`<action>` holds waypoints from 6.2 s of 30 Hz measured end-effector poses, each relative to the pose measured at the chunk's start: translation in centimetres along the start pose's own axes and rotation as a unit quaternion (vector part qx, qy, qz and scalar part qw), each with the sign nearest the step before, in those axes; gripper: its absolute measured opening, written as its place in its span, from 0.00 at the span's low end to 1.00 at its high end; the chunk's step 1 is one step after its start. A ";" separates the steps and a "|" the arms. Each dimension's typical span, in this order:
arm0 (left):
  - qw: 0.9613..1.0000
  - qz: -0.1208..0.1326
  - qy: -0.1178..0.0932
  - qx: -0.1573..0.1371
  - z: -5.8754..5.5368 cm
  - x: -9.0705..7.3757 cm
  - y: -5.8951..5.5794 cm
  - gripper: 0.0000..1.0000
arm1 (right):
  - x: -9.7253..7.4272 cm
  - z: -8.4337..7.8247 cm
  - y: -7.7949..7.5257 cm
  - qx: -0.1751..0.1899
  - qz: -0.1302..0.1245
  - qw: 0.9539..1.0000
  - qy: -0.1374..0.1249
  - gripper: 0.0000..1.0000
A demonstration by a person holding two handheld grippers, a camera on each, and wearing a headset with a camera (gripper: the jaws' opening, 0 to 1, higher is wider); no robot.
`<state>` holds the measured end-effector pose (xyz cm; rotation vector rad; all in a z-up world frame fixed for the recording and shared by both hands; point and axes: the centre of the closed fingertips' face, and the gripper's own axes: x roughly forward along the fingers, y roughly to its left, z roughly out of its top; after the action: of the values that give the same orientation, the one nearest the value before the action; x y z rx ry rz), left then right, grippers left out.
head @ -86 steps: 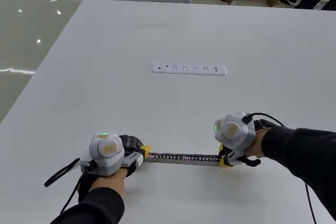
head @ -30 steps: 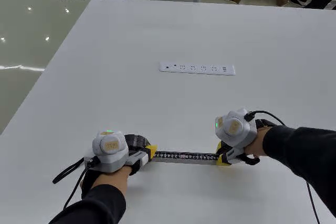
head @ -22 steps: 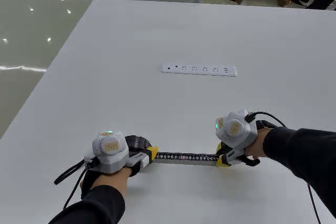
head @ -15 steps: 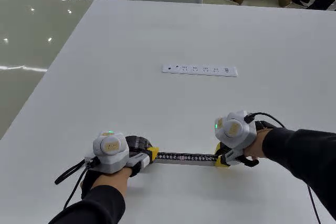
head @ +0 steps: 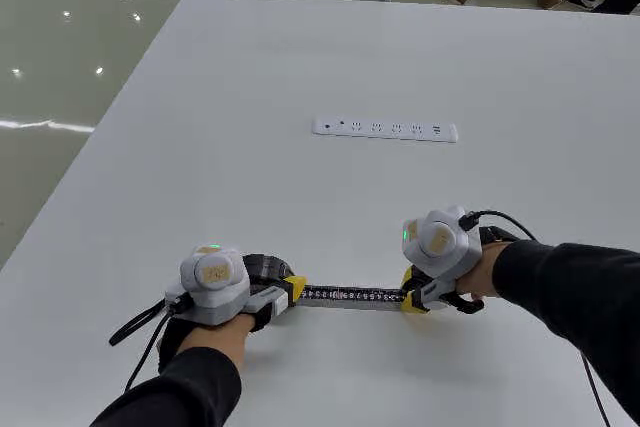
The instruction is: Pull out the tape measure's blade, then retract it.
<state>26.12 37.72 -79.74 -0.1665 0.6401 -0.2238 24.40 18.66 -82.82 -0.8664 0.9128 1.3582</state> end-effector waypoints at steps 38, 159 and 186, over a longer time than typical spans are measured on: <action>1.000 -0.001 0.004 -0.001 0.0 0.0 0.1 0.62 | 1.1 2.6 0.3 0.009 -0.002 0.999 -0.030 0.13; 1.000 -0.013 0.007 -0.011 0.0 0.0 0.0 0.62 | 5.9 13.5 0.3 0.019 -0.008 0.993 -0.119 0.13; 1.000 -0.021 0.014 -0.009 -0.1 0.0 -0.1 0.64 | 6.0 13.5 1.1 0.037 -0.014 0.992 -0.122 0.14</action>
<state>26.01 37.64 -79.80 -0.1941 0.6660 -0.2611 23.80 33.46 -82.71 -0.6385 0.7524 1.3629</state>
